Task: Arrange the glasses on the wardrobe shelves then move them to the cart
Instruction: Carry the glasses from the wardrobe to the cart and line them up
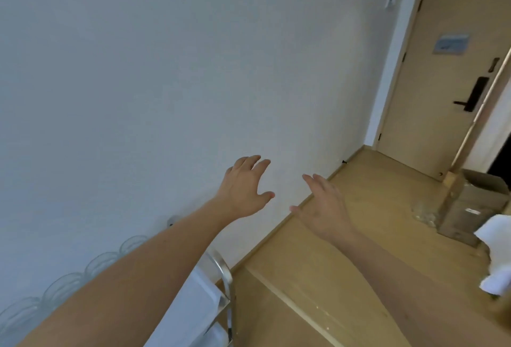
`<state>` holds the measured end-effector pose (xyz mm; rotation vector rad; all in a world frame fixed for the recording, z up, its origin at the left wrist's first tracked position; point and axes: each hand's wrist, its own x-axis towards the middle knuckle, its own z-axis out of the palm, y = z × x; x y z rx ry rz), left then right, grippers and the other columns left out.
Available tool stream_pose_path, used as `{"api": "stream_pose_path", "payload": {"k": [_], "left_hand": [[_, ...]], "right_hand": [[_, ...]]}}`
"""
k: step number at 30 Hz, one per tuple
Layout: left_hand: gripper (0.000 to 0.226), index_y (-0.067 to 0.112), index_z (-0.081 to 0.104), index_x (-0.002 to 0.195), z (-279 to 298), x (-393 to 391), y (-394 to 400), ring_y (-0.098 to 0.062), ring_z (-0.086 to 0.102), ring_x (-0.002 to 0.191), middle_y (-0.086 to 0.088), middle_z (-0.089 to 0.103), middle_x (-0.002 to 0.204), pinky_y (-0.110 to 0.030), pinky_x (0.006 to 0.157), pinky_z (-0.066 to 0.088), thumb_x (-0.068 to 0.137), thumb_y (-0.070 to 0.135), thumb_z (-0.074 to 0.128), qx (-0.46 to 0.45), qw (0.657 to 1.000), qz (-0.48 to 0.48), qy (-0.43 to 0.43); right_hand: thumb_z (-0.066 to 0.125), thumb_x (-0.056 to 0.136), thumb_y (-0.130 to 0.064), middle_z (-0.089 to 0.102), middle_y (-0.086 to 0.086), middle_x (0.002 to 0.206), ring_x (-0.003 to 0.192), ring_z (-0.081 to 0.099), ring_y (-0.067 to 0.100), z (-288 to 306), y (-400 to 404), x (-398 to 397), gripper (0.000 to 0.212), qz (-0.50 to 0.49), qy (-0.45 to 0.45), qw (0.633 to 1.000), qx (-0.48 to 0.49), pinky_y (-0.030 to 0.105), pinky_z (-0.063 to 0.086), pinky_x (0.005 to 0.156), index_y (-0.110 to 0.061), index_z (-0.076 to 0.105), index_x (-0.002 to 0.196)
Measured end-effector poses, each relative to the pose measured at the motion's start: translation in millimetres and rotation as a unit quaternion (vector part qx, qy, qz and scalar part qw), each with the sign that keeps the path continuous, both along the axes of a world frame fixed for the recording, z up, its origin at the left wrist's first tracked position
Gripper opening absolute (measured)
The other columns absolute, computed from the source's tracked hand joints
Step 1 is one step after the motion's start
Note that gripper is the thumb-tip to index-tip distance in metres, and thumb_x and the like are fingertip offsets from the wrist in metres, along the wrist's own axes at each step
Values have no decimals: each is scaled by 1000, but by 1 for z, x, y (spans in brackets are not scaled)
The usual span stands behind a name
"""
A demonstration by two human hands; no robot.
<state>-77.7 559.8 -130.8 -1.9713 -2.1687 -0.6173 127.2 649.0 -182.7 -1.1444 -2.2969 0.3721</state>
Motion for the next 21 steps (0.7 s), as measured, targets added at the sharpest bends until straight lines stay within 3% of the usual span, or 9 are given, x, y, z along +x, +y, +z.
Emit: {"api": "stream_pose_path", "payload": {"k": [6,15,21], "left_hand": [[81,22,30,158,27,89,100,-27,20,151,-6,26,165,-47,119,27,91,48,66,28,996,-80,19],[80,24,29,158,47,205,232,-24,18,151,-5,26,165,-44,118,25,90,44,66,49,986,-159,11],[82,24,30,157,45,250,301,-24,21,149,-4,28,163,-43,116,27,88,46,67,43,980,-196,13]], "right_hand": [[69,89,-50,26,5,165,150,19,26,39,65,87,83,-55,23,998,33,42,22,121,-27,29,158],[69,87,-51,39,1,156,140,34,27,75,160,207,82,-147,-12,985,88,37,32,111,-24,34,156],[68,86,-52,38,1,157,141,33,26,79,214,254,83,-184,-26,978,89,42,36,113,-25,33,156]]}}
